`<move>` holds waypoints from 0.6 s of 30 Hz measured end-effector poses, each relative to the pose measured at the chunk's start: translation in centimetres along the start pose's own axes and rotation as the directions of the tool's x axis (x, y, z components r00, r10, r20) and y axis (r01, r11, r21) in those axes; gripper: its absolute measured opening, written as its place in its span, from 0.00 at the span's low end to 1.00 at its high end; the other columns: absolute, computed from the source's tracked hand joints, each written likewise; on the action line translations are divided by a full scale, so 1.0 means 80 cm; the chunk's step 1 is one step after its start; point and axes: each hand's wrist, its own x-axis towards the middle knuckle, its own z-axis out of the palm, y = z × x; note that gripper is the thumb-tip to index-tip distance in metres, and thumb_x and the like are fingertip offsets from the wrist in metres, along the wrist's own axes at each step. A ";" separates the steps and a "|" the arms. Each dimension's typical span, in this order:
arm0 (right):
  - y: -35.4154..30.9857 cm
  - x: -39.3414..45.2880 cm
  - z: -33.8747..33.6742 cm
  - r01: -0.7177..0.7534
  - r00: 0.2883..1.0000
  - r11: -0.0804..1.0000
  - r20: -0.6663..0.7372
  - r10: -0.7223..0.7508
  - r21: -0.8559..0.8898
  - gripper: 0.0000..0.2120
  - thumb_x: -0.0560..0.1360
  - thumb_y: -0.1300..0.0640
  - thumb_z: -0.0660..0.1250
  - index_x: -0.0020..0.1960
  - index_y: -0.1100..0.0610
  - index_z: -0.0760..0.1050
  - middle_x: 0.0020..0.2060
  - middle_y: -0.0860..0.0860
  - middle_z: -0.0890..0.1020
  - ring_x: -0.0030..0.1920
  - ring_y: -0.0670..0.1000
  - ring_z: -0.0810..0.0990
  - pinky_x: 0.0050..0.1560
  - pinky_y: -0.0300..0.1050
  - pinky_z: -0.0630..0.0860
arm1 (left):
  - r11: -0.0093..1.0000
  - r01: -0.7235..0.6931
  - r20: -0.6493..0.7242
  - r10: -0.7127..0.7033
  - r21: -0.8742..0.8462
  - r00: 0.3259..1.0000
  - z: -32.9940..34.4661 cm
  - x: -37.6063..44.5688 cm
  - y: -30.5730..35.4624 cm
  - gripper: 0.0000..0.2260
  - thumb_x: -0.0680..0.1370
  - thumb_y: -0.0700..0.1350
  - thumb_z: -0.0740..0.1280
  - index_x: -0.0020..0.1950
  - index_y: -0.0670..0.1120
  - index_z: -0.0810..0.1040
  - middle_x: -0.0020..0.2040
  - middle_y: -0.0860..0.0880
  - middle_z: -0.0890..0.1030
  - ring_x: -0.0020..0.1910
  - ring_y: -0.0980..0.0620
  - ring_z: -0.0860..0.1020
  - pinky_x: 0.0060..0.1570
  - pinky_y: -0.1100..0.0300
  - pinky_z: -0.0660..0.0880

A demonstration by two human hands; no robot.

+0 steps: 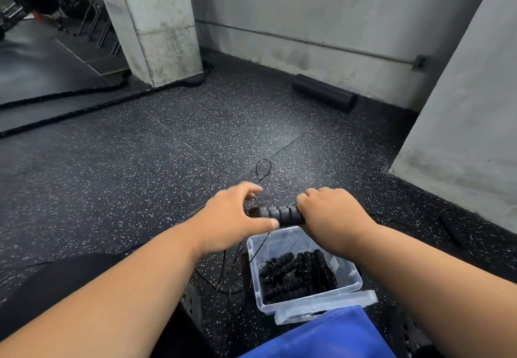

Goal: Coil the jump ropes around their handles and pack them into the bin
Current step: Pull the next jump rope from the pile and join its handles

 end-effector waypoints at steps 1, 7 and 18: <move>-0.005 0.001 -0.004 0.041 0.998 0.998 -0.039 -0.043 -0.044 0.05 0.79 0.56 0.60 0.53 0.51 0.73 0.50 0.50 0.80 0.49 0.56 0.80 0.40 0.50 0.66 | 0.999 0.009 0.102 -0.013 0.038 0.995 0.006 0.003 0.001 0.30 0.68 0.69 0.76 0.67 0.61 0.74 0.58 0.62 0.80 0.54 0.61 0.79 0.59 0.58 0.76; -0.001 0.006 -0.015 0.016 0.932 1.000 -0.362 -0.019 -0.011 0.19 0.73 0.58 0.64 0.63 0.49 0.73 0.60 0.52 0.78 0.54 0.57 0.76 0.52 0.52 0.72 | 0.978 0.015 0.168 0.020 -0.206 0.986 0.024 0.012 0.014 0.13 0.74 0.45 0.77 0.49 0.50 0.74 0.35 0.53 0.78 0.29 0.55 0.76 0.32 0.64 0.71; -0.090 0.000 0.046 -0.323 0.901 0.074 0.331 -0.281 0.943 0.15 0.76 0.55 0.74 0.62 0.50 0.79 0.55 0.44 0.84 0.56 0.44 0.81 0.65 0.44 0.73 | 0.314 0.032 0.039 0.015 -0.949 0.999 0.005 0.010 0.038 0.16 0.78 0.38 0.74 0.63 0.45 0.76 0.41 0.49 0.75 0.28 0.58 0.67 0.45 0.55 0.84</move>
